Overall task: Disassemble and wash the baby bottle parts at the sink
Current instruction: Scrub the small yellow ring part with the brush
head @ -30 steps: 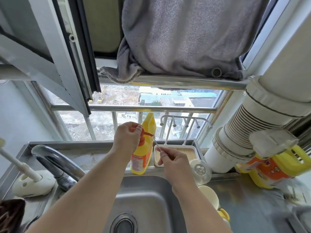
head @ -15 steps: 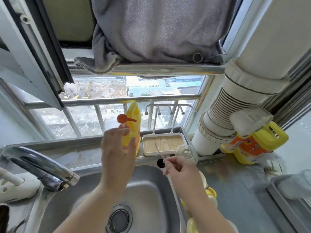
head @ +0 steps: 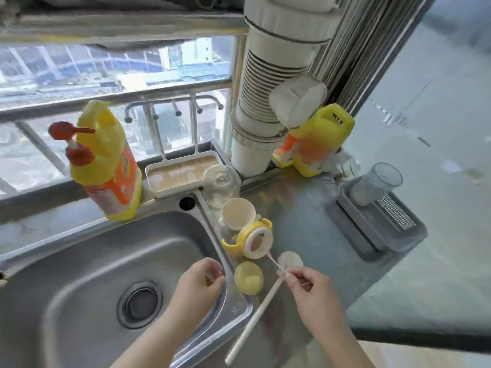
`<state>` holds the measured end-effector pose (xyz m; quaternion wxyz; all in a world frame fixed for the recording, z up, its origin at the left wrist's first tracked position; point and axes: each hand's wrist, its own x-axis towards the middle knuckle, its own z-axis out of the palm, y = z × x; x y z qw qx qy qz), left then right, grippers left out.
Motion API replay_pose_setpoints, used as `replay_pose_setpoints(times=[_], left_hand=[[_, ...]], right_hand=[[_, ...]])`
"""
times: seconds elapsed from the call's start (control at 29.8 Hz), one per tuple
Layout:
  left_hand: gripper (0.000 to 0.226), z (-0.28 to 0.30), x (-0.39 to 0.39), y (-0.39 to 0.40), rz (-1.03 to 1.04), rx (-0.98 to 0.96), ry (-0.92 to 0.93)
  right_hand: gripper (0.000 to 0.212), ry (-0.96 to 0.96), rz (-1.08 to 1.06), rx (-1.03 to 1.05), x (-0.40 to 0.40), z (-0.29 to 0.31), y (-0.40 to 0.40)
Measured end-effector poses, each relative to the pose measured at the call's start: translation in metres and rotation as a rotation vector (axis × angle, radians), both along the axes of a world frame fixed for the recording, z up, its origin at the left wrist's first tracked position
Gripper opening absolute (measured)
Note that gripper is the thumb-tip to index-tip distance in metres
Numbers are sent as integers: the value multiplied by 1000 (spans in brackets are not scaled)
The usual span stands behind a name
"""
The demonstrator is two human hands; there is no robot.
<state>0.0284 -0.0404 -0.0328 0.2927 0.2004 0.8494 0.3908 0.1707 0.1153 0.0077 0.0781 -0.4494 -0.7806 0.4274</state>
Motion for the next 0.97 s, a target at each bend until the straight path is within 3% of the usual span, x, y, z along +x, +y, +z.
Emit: replay_pose_setpoints(times=[0.1,0.34,0.5,0.67,0.81,0.97], left_hand=[[11,-10,14,10,-18,-51,-28],[37,-21,28,36,-53,-86,-44],[44,-25,29,48,-56,-154,-143],[59,-25,30,57,-93,-266,-46],[52,-22,34,67,-89,-339,10],[38,-22,38,72,-10,-287,-14]], right_hand=[[21,-19,-18,-23,21,-7,1],[20,-32,-27,-89,36,-27,0],[20,-55,16,-129,32,-34,4],[24,-65,76,-122,18,-39,8],[24,-64,83,-128,11,-46,9],[20,-62,76,-160,8,-53,7]])
